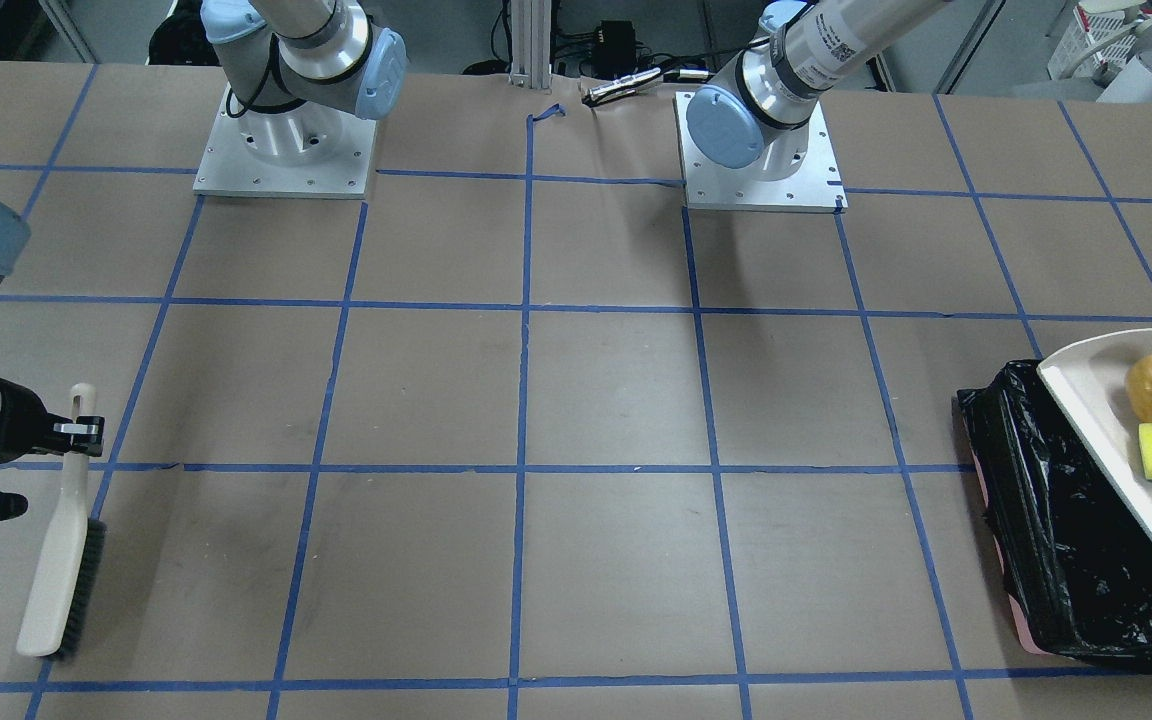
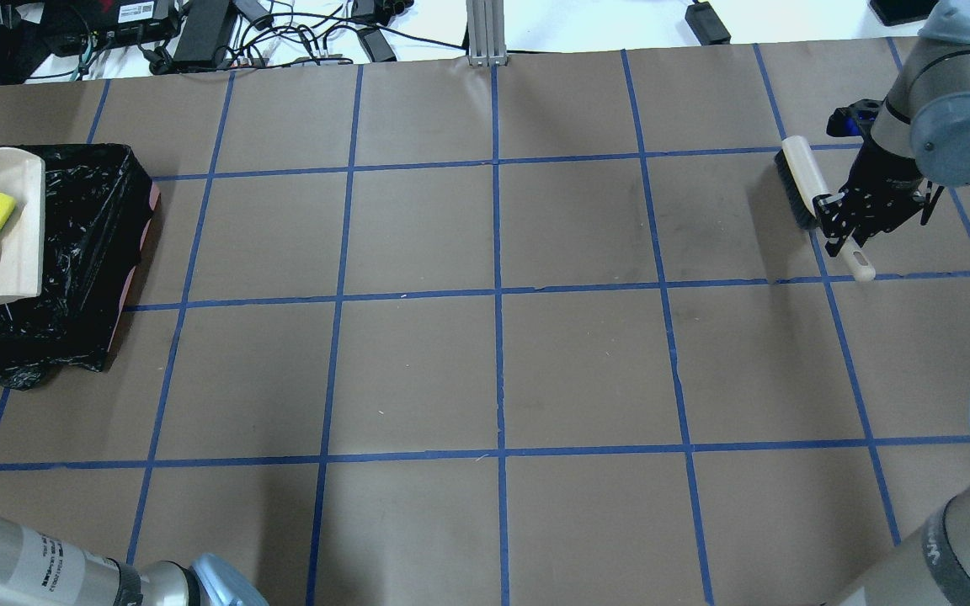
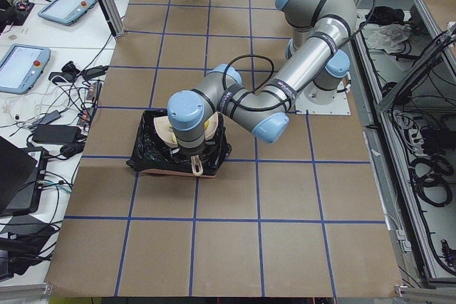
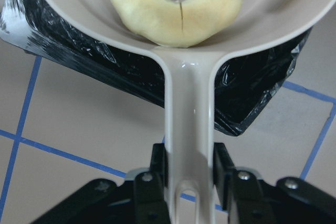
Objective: Sweep and dump trash into bin
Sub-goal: 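Tilt the dustpan into the bin with the left gripper while the right releases the brush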
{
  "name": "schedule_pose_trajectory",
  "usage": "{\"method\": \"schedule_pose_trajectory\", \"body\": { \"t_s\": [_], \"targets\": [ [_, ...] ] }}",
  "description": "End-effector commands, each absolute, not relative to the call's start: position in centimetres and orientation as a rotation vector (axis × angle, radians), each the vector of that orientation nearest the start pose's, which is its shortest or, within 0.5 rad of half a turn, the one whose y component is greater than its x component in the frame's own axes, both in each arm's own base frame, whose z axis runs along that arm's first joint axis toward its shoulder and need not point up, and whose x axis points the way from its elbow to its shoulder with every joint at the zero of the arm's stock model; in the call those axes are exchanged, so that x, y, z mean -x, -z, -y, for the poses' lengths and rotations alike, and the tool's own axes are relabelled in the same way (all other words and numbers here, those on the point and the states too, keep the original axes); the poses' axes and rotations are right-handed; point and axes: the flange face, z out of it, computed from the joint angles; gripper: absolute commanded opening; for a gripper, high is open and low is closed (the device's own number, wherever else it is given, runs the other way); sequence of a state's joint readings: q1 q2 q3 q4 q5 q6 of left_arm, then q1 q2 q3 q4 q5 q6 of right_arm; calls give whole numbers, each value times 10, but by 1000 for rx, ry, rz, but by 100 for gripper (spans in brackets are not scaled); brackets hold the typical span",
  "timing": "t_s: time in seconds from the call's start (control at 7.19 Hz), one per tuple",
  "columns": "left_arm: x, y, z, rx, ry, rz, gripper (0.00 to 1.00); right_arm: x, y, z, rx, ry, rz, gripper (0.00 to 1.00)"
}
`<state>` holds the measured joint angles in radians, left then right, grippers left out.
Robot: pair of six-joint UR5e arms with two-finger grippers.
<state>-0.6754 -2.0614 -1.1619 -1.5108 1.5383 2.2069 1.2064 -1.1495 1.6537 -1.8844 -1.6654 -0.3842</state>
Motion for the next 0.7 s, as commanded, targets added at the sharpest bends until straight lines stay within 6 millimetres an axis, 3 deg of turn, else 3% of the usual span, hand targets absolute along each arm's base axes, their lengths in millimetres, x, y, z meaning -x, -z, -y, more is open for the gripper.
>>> {"method": "schedule_pose_trajectory", "body": {
  "t_s": [0.0, 0.56],
  "targets": [
    [-455, -403, 534, -2022, -4, -2434, 2, 95, -244, 601, 50, -336, -3135, 0],
    [-458, -400, 535, -2049, -53, -2398, 2, 95, -240, 602, 50, -347, -3131, 0]
  ]
}}
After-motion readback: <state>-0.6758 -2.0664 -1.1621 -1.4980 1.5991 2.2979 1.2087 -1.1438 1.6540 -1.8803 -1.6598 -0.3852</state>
